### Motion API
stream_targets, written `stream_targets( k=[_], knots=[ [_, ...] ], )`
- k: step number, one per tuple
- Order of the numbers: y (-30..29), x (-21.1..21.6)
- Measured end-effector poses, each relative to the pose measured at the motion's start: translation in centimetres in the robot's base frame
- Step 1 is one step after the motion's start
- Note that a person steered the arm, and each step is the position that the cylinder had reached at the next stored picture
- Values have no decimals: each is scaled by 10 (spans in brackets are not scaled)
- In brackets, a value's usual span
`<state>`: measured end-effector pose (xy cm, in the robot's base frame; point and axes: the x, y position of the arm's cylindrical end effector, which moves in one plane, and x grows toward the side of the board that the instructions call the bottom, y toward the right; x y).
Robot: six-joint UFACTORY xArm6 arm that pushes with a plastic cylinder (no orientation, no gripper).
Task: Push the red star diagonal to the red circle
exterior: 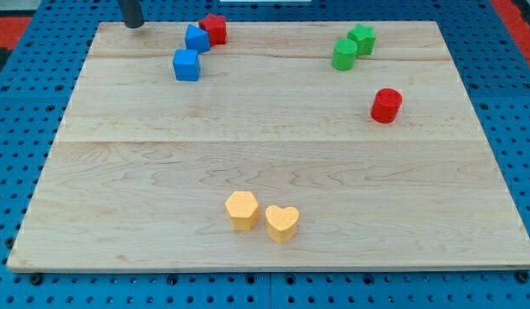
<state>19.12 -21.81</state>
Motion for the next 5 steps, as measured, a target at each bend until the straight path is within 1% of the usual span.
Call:
stream_targets(
  k=[1,2,3,4,5],
  knots=[
    [67,1],
    [115,3],
    [123,20],
    [145,91],
    [125,92]
  ],
)
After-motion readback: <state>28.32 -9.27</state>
